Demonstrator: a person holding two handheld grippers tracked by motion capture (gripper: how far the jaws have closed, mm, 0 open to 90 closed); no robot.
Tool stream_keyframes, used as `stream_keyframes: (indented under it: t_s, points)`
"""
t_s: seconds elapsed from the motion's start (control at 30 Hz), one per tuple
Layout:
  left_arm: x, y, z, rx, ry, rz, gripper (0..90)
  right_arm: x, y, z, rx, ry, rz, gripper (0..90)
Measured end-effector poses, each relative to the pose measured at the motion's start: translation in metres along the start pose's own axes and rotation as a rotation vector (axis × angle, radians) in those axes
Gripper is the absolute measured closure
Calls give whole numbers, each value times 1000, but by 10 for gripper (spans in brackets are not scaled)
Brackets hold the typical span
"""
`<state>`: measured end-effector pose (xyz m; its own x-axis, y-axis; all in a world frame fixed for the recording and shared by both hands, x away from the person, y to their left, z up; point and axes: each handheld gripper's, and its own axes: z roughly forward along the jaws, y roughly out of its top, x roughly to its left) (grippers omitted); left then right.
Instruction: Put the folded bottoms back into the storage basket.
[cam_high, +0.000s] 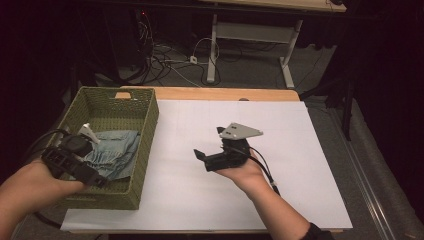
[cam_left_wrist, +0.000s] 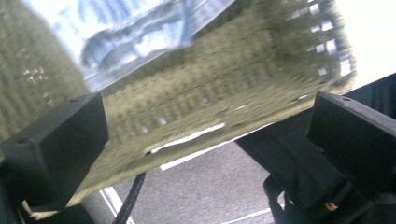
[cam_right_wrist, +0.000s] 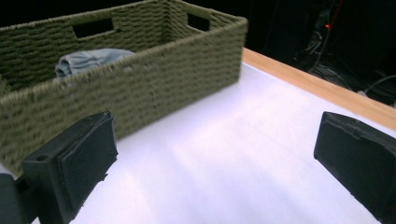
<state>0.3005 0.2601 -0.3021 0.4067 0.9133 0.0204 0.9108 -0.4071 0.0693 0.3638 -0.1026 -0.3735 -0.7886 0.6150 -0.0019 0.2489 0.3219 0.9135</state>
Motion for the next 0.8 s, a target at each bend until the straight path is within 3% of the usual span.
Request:
stream_keyframes:
  t_s: [0.27, 0.5, 0.8]
  points:
    - [-33, 22, -2, -4, 11, 61, 0, -21, -40, -45, 5, -81, 21, 0]
    - [-59, 42, 5, -13, -8, 128, 0, -37, -74, -77, 5, -136, 51, 1]
    - [-97, 75, 17, -18, -33, 238, 0, -55, -116, -104, -1, -203, 125, 1]
